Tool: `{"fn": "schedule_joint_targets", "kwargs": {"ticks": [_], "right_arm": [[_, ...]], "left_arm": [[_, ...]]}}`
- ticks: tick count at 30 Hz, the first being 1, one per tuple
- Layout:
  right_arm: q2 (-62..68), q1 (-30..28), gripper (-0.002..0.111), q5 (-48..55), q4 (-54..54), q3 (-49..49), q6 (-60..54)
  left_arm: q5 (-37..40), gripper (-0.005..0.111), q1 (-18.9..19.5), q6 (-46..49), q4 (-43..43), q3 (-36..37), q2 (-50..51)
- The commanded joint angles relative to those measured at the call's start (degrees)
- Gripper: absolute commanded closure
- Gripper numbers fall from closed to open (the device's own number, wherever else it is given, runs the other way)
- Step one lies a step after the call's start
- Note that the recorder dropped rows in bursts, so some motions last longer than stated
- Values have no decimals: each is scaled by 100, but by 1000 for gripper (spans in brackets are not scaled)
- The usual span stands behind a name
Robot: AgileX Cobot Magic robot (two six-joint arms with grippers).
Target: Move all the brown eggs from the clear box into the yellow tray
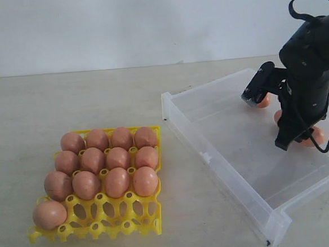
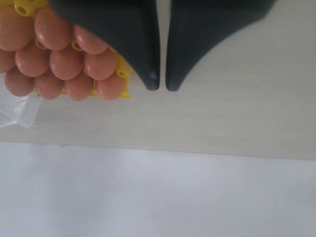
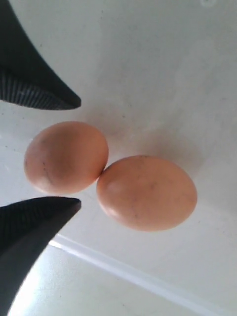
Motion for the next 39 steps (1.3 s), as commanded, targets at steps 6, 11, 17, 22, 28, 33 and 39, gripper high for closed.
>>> {"fn": "schedule_joint_targets", "kwargs": {"ticks": [6, 11, 17, 22, 28, 33, 39], "right_arm": [[1, -457, 61, -179, 541, -7, -80], [1, -457, 61, -193, 650, -7, -182], [1, -457, 61, -205, 650, -7, -180], [115, -457, 61, -189, 702, -7, -180], [251, -457, 61, -286, 699, -7, -193], [251, -457, 76, -298, 737, -7, -193], [229, -457, 108, -134, 840, -7, -130]], "left_arm": [[-65, 103, -44, -48, -3, 23, -15], [-65, 103, -44, -48, -3, 23, -15], [-65, 103, -44, -48, -3, 23, -15], [-65, 103, -44, -48, -3, 23, -15], [-65, 103, -44, -48, -3, 23, -15], [-65, 103, -44, -48, -3, 23, -15], [-65, 103, -44, -48, -3, 23, -15]]}}
